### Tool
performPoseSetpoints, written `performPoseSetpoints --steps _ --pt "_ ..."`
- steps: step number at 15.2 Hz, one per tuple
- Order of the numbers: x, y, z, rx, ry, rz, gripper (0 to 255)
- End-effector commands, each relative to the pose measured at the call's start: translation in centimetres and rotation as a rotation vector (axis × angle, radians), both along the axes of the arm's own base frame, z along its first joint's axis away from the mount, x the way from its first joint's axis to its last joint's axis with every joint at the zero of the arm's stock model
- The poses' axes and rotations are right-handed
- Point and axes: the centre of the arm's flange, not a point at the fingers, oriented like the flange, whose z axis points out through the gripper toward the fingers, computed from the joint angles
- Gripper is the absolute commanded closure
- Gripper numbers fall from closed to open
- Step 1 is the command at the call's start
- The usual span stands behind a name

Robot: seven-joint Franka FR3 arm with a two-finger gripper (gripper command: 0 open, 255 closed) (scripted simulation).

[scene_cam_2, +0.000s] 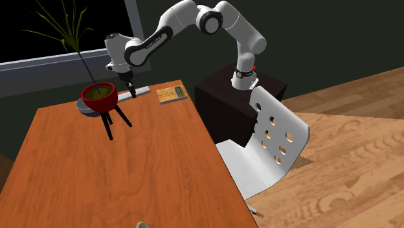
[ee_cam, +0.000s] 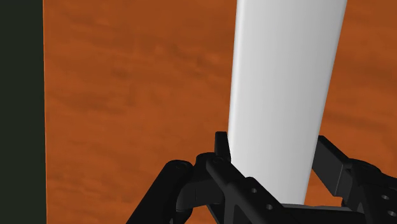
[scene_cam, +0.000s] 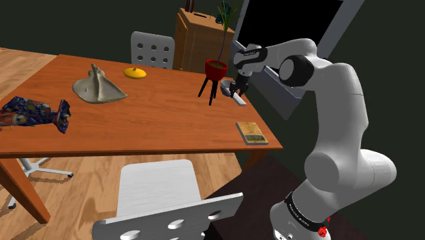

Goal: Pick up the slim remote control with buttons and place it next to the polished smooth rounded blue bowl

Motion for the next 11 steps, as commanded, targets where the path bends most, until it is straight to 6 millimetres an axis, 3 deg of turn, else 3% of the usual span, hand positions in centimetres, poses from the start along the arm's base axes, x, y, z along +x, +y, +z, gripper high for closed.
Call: performPoseSetpoints --steps 1,11 --pt "0.1 0.0 -1.0 0.0 -0.001 0.0 255" --pt "0.1 0.0 -6.3 0.0 -0.001 0.0 255"
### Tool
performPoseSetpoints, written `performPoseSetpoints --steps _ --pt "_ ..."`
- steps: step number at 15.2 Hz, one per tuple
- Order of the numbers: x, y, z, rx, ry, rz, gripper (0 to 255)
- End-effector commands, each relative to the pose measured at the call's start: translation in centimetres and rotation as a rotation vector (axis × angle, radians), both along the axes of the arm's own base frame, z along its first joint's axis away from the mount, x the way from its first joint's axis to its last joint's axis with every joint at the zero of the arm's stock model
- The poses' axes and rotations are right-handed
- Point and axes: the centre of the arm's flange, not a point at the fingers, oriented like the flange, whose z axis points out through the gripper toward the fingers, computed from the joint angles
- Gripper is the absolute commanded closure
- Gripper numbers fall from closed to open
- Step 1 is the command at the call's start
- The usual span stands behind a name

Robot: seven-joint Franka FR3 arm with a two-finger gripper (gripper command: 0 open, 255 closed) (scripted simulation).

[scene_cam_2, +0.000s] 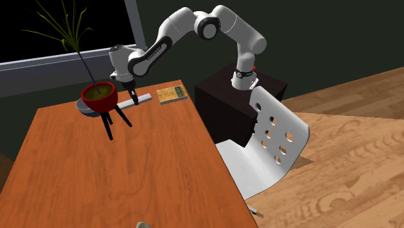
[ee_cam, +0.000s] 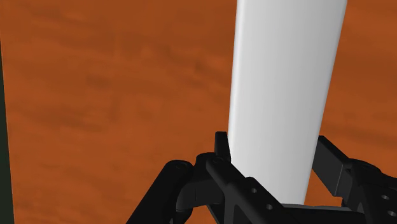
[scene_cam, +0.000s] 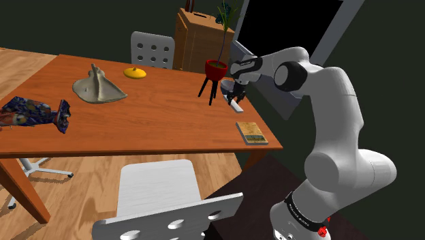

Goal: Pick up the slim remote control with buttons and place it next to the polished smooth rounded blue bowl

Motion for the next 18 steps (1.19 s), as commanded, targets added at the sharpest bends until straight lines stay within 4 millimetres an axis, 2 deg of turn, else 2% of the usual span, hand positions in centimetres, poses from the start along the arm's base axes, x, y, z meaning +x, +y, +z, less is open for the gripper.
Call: performPoseSetpoints --steps 1,7,15,16,18 --pt "0.1 0.1 -1.0 0.0 -0.001 0.0 255" --pt "0.1 0.1 -4.3 0.0 -0.001 0.0 255" --pt "0.1 0.1 -4.3 0.0 -0.001 0.0 255" --pt "0.1 0.1 -4.3 0.0 -0.001 0.0 0" --pt "0.1 0.1 -4.3 0.0 -0.001 0.0 0"
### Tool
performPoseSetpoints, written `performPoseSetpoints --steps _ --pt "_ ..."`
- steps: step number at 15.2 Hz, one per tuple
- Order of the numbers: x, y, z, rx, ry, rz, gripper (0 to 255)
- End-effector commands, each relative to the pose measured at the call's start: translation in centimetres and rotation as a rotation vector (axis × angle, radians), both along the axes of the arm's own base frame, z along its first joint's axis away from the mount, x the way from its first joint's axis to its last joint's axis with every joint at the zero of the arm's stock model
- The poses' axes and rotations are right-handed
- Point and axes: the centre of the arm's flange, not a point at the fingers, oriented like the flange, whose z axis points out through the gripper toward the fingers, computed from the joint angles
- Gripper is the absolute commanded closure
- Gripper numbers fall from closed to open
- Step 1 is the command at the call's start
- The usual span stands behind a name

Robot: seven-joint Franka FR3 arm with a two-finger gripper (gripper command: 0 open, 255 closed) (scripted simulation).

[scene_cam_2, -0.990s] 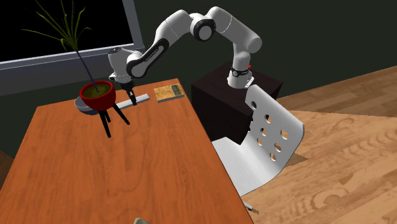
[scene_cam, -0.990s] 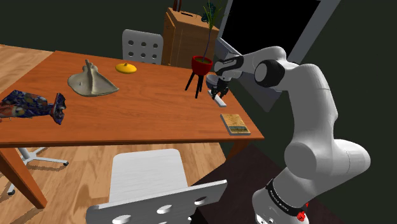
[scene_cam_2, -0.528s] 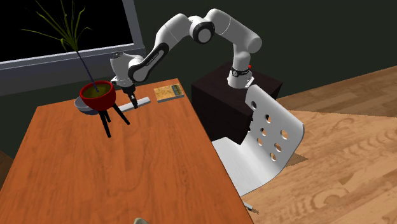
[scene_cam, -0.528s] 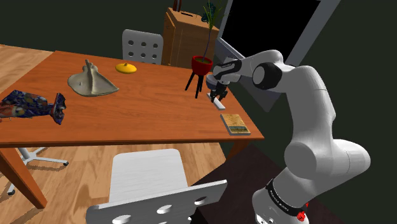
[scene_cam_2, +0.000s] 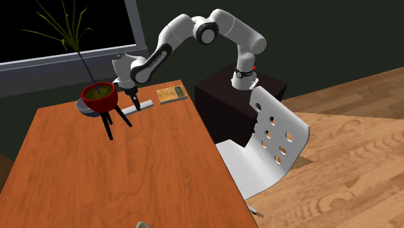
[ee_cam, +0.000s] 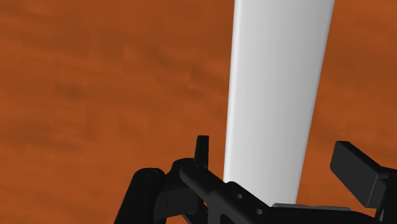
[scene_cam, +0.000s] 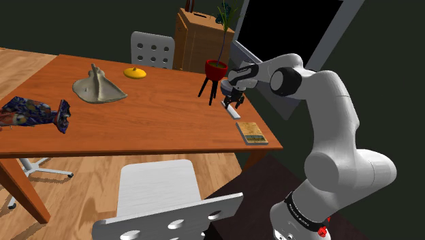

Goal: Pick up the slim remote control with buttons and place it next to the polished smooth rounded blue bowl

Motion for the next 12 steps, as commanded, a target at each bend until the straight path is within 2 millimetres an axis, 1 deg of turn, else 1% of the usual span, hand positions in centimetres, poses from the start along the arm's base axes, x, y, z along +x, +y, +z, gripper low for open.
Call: performPoseSetpoints --steps 1,3,6,7,12 --pt "0.0 0.0 0.0 0.0 0.0 0.0 0" --pt "0.0 0.0 0.0 0.0 0.0 0.0 0" --pt "0.0 -0.1 4.0 0.0 0.0 0.0 0" --pt "0.0 -0.1 5.0 0.0 0.0 0.0 0" --pt "0.0 -0.1 5.0 0.0 0.0 0.0 0"
